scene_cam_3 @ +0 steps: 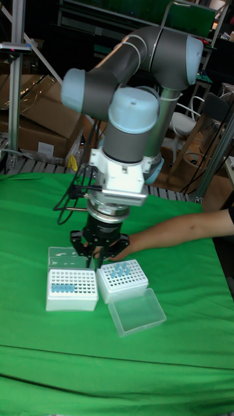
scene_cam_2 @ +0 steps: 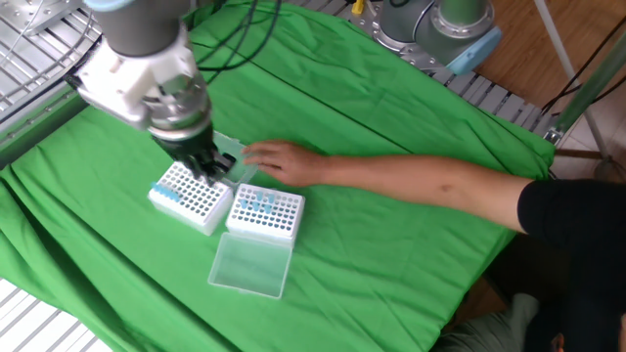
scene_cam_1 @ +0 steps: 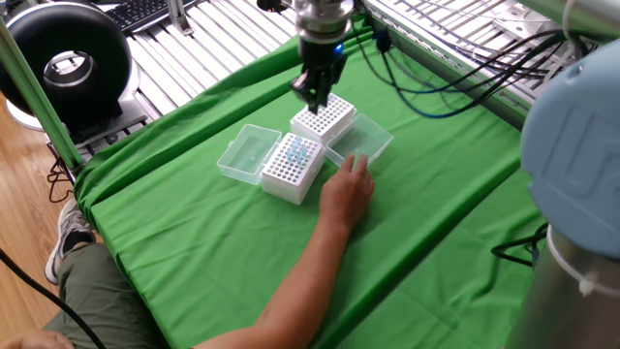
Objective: Insert a medium pipette tip into the holder for medium pipette tips
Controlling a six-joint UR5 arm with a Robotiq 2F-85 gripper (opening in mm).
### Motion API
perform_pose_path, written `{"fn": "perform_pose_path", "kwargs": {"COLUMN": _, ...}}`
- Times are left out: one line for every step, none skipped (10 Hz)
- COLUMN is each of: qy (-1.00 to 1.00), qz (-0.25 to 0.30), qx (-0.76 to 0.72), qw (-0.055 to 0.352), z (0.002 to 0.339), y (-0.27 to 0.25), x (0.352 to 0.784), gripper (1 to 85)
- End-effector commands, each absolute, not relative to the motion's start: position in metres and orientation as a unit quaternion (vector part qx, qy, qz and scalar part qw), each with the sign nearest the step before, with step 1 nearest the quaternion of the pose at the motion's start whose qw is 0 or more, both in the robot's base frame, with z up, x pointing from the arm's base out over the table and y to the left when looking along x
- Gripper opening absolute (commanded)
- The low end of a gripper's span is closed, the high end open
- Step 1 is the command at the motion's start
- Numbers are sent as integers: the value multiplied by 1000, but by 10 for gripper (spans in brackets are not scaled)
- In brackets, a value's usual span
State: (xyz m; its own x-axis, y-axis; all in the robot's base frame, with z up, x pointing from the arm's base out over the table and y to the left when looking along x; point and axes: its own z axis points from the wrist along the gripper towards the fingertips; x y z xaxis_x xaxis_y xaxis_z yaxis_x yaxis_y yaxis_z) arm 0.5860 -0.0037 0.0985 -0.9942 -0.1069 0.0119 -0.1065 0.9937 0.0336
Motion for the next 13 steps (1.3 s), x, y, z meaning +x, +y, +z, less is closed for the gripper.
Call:
{"fn": "perform_pose_path", "kwargs": {"qy": -999, "qz": -33, "qx": 20, "qw": 4, "z": 92, "y": 30, "x": 583, "gripper": 293}}
{"fn": "perform_pose_path", "kwargs": {"qy": -999, "qz": -30, "qx": 19, "qw": 4, "z": 89, "y": 30, "x": 583, "gripper": 290}}
{"fn": "perform_pose_path", "kwargs": {"qy": -999, "qz": -30, "qx": 19, "qw": 2, "z": 88, "y": 31, "x": 583, "gripper": 287}}
{"fn": "perform_pose_path", "kwargs": {"qy": -999, "qz": -30, "qx": 19, "qw": 2, "z": 87, "y": 32, "x": 582, "gripper": 287}}
{"fn": "perform_pose_path", "kwargs": {"qy": -999, "qz": -30, "qx": 18, "qw": 1, "z": 86, "y": 34, "x": 581, "gripper": 287}}
{"fn": "perform_pose_path", "kwargs": {"qy": -999, "qz": -30, "qx": 17, "qw": 1, "z": 85, "y": 35, "x": 581, "gripper": 290}}
{"fn": "perform_pose_path", "kwargs": {"qy": -999, "qz": -33, "qx": 14, "qw": 0, "z": 83, "y": 38, "x": 580, "gripper": 290}}
{"fn": "perform_pose_path", "kwargs": {"qy": -999, "qz": -33, "qx": 13, "qw": -2, "z": 82, "y": 40, "x": 580, "gripper": 290}}
{"fn": "perform_pose_path", "kwargs": {"qy": -999, "qz": -32, "qx": 13, "qw": -2, "z": 81, "y": 40, "x": 581, "gripper": 290}}
{"fn": "perform_pose_path", "kwargs": {"qy": -999, "qz": -32, "qx": 13, "qw": -3, "z": 80, "y": 40, "x": 581, "gripper": 290}}
{"fn": "perform_pose_path", "kwargs": {"qy": -999, "qz": -32, "qx": 13, "qw": -4, "z": 79, "y": 41, "x": 581, "gripper": 290}}
{"fn": "perform_pose_path", "kwargs": {"qy": -999, "qz": -31, "qx": 13, "qw": -5, "z": 79, "y": 41, "x": 581, "gripper": 287}}
{"fn": "perform_pose_path", "kwargs": {"qy": -999, "qz": -32, "qx": 13, "qw": -5, "z": 78, "y": 42, "x": 580, "gripper": 287}}
